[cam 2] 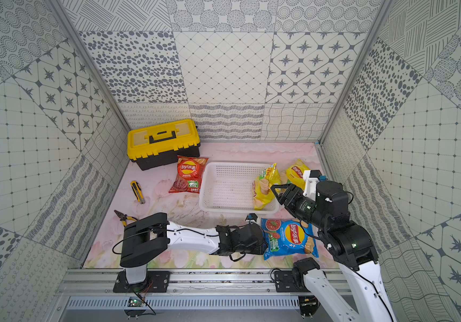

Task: Put the potato chips into the basket
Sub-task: Pick up the potato chip from the center of the board.

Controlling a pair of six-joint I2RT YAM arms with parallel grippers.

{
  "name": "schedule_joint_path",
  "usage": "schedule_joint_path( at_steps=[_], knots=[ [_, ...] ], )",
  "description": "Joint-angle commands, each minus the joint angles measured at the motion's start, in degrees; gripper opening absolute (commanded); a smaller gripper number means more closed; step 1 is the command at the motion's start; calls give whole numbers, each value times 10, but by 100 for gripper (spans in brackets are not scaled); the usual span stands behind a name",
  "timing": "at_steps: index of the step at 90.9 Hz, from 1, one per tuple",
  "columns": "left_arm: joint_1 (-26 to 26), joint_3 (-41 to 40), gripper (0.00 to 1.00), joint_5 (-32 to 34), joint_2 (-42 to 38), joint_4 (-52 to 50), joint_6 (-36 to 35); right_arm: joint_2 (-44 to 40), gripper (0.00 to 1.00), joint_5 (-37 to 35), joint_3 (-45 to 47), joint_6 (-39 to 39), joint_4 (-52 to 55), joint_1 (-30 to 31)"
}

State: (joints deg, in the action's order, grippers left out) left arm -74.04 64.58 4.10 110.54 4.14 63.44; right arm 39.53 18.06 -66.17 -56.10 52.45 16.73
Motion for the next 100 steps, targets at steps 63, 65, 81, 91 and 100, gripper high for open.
schedule_joint_path(
  at_steps=[63, 65, 81, 91, 100],
  knots=[
    [-53, -3, 55, -9, 23, 97, -16, -6, 59, 19, -13, -19, -22, -2],
    [-53, -4, 54, -5, 23, 95, -15, -5, 59, 19, -14, -19, -22, -2],
    [-52, -4, 51, 3, 26, 65, -12, -3, 59, 16, -22, -21, -22, -2],
    [-53, -2, 50, 2, 31, 49, -8, -5, 59, 17, -21, -23, -22, -2],
    [-53, 5, 50, -1, 36, 39, -8, -8, 59, 16, -18, -26, -22, -2]
  ],
)
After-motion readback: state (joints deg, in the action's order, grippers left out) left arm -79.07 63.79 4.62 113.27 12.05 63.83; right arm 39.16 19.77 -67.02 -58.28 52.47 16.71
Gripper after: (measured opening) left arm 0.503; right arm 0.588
